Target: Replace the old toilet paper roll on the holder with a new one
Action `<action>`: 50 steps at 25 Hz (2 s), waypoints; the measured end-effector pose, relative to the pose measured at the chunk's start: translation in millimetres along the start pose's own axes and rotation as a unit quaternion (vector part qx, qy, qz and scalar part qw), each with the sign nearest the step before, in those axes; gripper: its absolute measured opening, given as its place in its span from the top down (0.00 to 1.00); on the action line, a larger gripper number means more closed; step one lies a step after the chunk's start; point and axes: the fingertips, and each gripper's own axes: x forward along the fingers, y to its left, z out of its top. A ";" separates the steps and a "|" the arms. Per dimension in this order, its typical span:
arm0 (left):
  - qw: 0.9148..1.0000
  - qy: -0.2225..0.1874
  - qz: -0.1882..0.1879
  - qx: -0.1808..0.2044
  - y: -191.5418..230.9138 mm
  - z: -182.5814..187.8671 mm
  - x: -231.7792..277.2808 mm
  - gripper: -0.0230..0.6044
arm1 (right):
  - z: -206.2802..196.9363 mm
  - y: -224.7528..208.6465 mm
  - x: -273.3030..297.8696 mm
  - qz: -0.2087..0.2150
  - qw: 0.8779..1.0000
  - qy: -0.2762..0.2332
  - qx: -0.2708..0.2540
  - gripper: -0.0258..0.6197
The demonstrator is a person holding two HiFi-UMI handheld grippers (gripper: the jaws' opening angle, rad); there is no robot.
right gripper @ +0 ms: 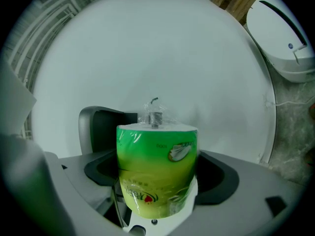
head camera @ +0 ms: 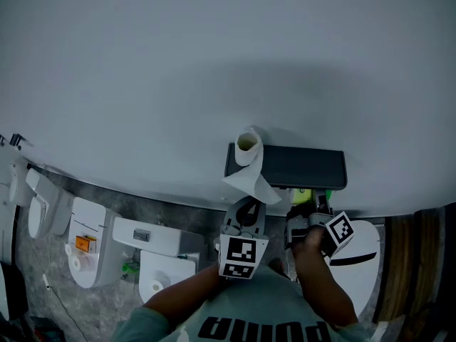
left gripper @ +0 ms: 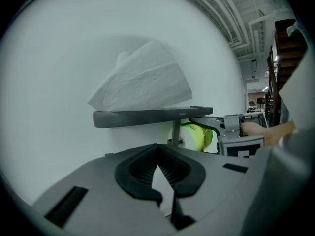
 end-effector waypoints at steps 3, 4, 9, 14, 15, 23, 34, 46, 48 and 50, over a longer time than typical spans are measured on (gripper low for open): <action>1.000 0.001 0.002 -0.001 2.6 -0.9 0.6 0.95 | -1.2 -6.7 1.2 -0.002 1.000 0.002 0.005 0.28; 1.000 0.001 0.002 -0.001 3.5 -1.6 1.0 0.95 | -2.6 -5.7 2.1 -0.001 1.000 0.002 0.003 0.28; 1.000 0.004 0.004 -0.003 6.8 -2.7 0.0 0.95 | -6.3 -8.4 3.9 0.001 1.000 0.004 -0.002 0.28; 1.000 0.006 0.002 -0.005 8.5 -5.8 -0.3 0.95 | -4.8 -12.0 3.2 0.006 1.000 -0.006 -0.010 0.28; 1.000 0.007 0.002 -0.005 8.8 -6.6 -0.1 0.95 | -4.9 -12.6 3.2 0.006 1.000 -0.007 -0.009 0.28; 1.000 0.010 -0.001 -0.010 8.1 -9.5 0.0 0.95 | -5.5 -9.3 4.1 0.030 0.999 -0.002 -0.015 0.28; 1.000 0.015 -0.008 -0.010 2.7 -13.7 -0.3 0.95 | -10.2 -6.0 -2.6 0.039 0.999 0.009 -0.005 0.24; 1.000 0.021 -0.012 -0.013 -13.6 -19.4 -4.5 0.95 | -13.1 -2.0 -30.9 0.054 0.998 0.032 -0.001 0.24; 1.000 0.022 -0.012 -0.015 -17.8 -20.0 -5.7 0.95 | -11.9 -4.1 -36.9 0.056 0.998 0.038 0.000 0.24; 1.000 0.023 -0.010 -0.017 -20.8 -22.0 -6.3 0.95 | -8.7 -9.2 -43.1 0.052 0.998 0.041 -0.002 0.24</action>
